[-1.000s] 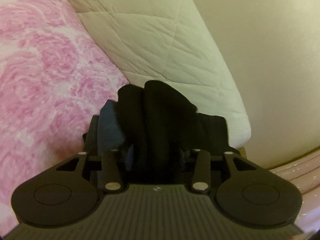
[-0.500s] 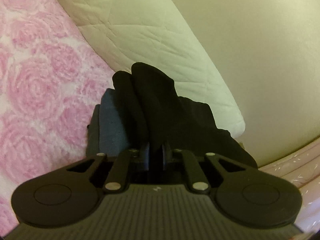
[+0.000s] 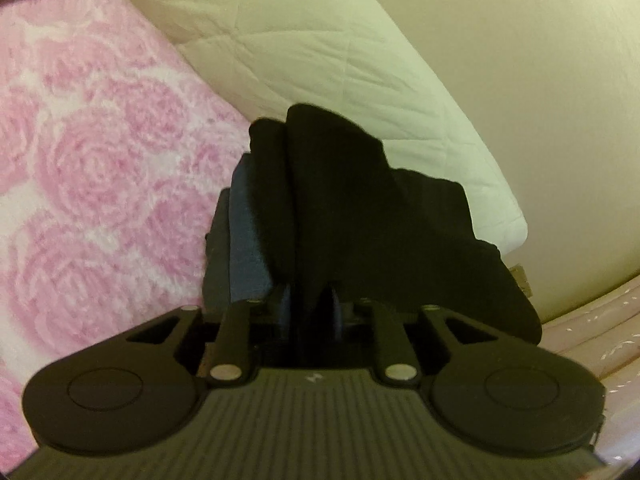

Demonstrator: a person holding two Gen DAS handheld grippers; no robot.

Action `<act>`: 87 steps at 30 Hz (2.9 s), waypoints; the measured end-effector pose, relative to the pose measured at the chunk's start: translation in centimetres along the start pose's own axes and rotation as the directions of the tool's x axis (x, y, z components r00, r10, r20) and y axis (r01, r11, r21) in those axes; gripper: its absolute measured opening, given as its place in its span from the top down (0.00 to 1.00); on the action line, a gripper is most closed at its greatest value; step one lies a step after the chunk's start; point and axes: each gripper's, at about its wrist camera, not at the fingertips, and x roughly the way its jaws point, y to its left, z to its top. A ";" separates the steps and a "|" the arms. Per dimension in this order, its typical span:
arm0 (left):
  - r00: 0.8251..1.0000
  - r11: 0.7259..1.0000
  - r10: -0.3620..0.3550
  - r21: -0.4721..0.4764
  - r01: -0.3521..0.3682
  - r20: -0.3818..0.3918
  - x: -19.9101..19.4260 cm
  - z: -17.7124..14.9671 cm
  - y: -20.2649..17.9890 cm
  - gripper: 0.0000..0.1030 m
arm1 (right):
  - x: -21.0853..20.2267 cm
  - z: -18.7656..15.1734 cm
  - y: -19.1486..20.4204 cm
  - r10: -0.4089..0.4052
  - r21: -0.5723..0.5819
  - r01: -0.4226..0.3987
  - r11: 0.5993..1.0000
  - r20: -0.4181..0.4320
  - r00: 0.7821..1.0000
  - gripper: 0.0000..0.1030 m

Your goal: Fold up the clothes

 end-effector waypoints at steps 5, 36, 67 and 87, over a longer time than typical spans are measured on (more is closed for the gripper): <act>0.995 0.993 0.079 0.080 -0.083 0.052 -3.5 -0.6 -1.9 0.72 | -3.7 -0.8 0.7 -0.063 -0.030 0.065 0.997 0.077 0.995 0.50; 0.941 0.719 0.077 0.672 0.176 -0.329 22.3 0.4 -23.3 0.86 | -2.2 3.6 -2.8 -0.050 -0.136 0.064 0.989 0.104 0.993 0.81; 0.971 0.801 0.074 0.593 0.078 -0.228 21.0 7.5 -21.1 0.54 | -0.9 5.2 0.9 -0.051 -0.365 0.065 0.929 0.048 0.998 0.77; 0.943 0.887 0.292 0.322 -0.330 0.162 -10.7 -10.8 -14.2 0.01 | -12.4 -5.3 6.2 -0.216 -0.543 0.233 0.807 0.096 0.972 0.14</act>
